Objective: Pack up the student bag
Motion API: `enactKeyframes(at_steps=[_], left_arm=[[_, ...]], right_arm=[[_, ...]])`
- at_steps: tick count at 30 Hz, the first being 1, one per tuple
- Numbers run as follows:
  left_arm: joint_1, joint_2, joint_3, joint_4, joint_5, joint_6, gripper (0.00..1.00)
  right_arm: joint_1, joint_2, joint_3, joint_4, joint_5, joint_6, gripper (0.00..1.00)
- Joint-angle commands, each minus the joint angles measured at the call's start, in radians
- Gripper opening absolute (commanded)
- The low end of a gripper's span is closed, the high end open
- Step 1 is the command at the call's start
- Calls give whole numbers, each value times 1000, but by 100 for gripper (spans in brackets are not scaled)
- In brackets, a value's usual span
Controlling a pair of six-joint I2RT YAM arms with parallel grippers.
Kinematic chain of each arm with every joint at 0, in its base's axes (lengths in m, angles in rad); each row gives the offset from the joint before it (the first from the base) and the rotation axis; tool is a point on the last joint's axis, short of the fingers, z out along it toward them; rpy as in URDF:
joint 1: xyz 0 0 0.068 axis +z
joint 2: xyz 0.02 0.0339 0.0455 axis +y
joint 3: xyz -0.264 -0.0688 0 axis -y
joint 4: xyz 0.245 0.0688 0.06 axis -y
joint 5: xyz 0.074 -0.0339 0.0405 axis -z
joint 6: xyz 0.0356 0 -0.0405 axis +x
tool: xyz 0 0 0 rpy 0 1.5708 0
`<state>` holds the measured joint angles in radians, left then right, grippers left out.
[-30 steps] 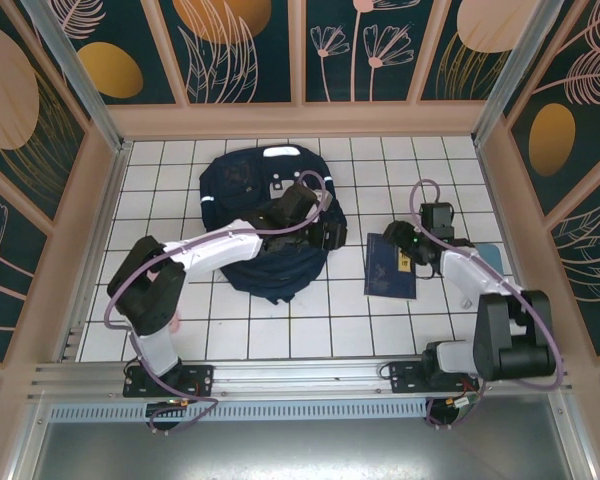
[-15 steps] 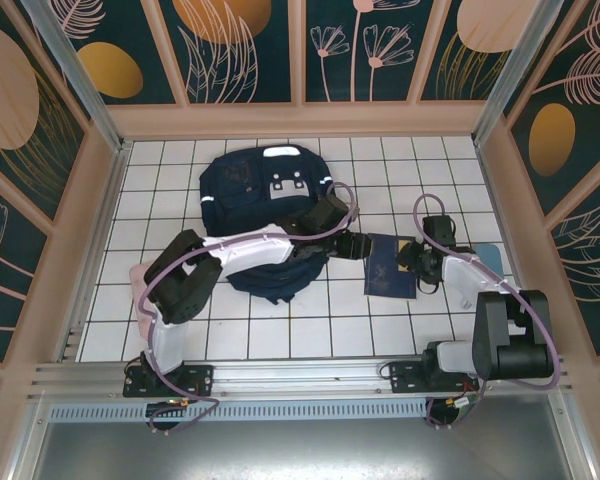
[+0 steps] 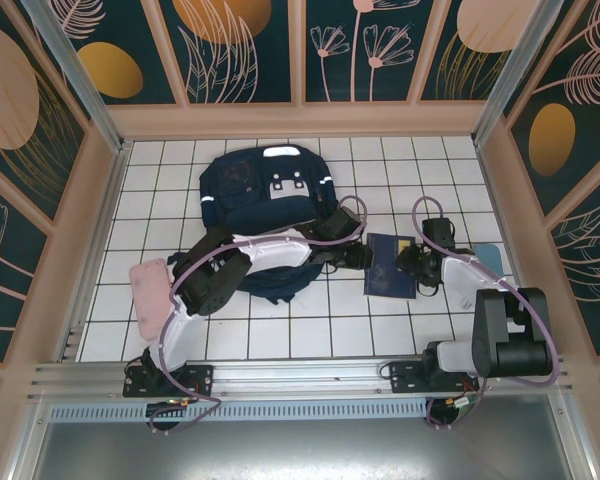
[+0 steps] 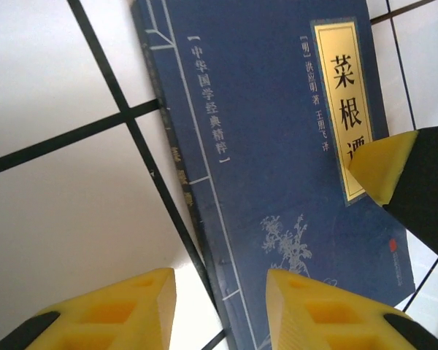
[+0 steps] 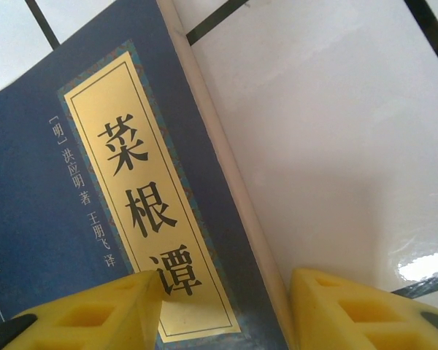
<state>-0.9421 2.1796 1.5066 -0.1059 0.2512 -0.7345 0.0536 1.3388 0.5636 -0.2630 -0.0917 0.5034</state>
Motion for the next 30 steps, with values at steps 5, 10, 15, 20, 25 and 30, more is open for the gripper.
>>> enactKeyframes(at_steps=[5, 10, 15, 20, 25, 30], left_arm=[[-10, 60, 46, -37, 26, 4, 40], [-10, 76, 48, -37, 28, -3, 43], [-11, 78, 34, -23, 23, -8, 36], [-11, 86, 40, -25, 14, -2, 27], [-10, 93, 46, -38, -5, 11, 20], [-9, 97, 52, -52, -4, 24, 18]], right_arm=[[4, 22, -36, 54, -116, 6, 45], [6, 33, -41, 79, -183, 7, 41], [6, -22, -13, 61, -274, 7, 38], [10, -93, 50, -16, -323, -25, 36], [44, -106, 96, -101, -241, -49, 26], [76, -79, 121, -138, -179, -68, 12]])
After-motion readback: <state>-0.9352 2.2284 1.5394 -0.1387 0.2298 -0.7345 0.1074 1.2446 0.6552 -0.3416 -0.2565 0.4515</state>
